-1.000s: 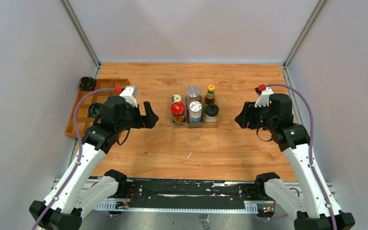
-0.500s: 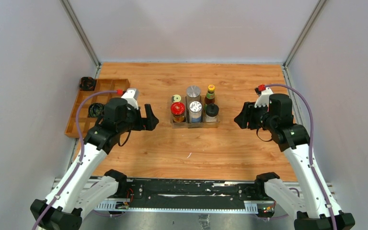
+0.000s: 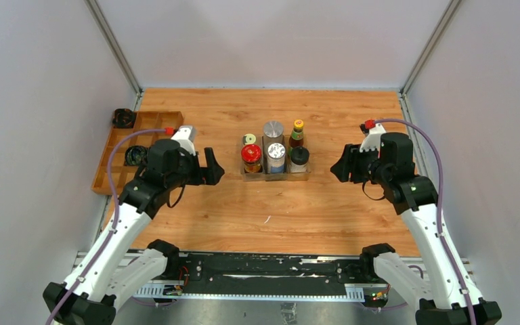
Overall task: Organize the condiment bottles
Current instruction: Reset both arms
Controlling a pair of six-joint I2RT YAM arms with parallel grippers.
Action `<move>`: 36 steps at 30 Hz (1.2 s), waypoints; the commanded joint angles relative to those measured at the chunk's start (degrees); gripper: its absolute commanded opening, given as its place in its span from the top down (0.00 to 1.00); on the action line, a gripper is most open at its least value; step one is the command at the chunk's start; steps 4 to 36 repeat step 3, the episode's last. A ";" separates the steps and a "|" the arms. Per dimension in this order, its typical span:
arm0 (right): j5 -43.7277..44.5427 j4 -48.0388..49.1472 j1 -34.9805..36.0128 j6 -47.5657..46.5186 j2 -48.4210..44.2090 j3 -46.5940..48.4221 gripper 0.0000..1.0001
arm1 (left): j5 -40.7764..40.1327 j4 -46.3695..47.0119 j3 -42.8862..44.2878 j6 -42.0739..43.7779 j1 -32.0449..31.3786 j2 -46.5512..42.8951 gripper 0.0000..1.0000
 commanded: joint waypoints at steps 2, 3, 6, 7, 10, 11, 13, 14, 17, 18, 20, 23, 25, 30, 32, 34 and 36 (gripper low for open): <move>-0.82 -0.63 -0.61 0.18 -0.92 -0.49 0.45 | 0.79 1.06 -0.94 -0.62 0.21 -0.91 0.00; -0.60 -0.68 -0.57 0.14 -1.04 -0.41 0.45 | 0.75 1.07 -0.94 -0.65 0.21 -0.94 0.00; -0.60 -0.68 -0.57 0.14 -1.04 -0.41 0.45 | 0.75 1.07 -0.94 -0.65 0.21 -0.94 0.00; -0.60 -0.68 -0.57 0.14 -1.04 -0.41 0.45 | 0.75 1.07 -0.94 -0.65 0.21 -0.94 0.00; -0.60 -0.68 -0.57 0.14 -1.04 -0.41 0.45 | 0.75 1.07 -0.94 -0.65 0.21 -0.94 0.00; -0.60 -0.68 -0.57 0.14 -1.04 -0.41 0.45 | 0.75 1.07 -0.94 -0.65 0.21 -0.94 0.00; -0.60 -0.68 -0.57 0.14 -1.04 -0.41 0.45 | 0.75 1.07 -0.94 -0.65 0.21 -0.94 0.00; -0.60 -0.68 -0.57 0.14 -1.04 -0.41 0.45 | 0.75 1.07 -0.94 -0.65 0.21 -0.94 0.00; -0.60 -0.68 -0.57 0.14 -1.04 -0.41 0.45 | 0.75 1.07 -0.94 -0.65 0.21 -0.94 0.00; -0.60 -0.68 -0.57 0.14 -1.04 -0.41 0.45 | 0.75 1.07 -0.94 -0.65 0.21 -0.94 0.00; -0.60 -0.68 -0.57 0.14 -1.04 -0.41 0.45 | 0.75 1.07 -0.94 -0.65 0.21 -0.94 0.00; -0.60 -0.68 -0.57 0.14 -1.04 -0.41 0.45 | 0.75 1.07 -0.94 -0.65 0.21 -0.94 0.00; -0.60 -0.68 -0.57 0.14 -1.04 -0.41 0.45 | 0.75 1.07 -0.94 -0.65 0.21 -0.94 0.00; -0.60 -0.68 -0.57 0.14 -1.04 -0.41 0.45 | 0.75 1.07 -0.94 -0.65 0.21 -0.94 0.00; -0.60 -0.68 -0.57 0.14 -1.04 -0.41 0.45 | 0.75 1.07 -0.94 -0.65 0.21 -0.94 0.00; -0.60 -0.68 -0.57 0.14 -1.04 -0.41 0.45 | 0.75 1.07 -0.94 -0.65 0.21 -0.94 0.00; -0.60 -0.68 -0.57 0.14 -1.04 -0.41 0.45 | 0.75 1.07 -0.94 -0.65 0.21 -0.94 0.00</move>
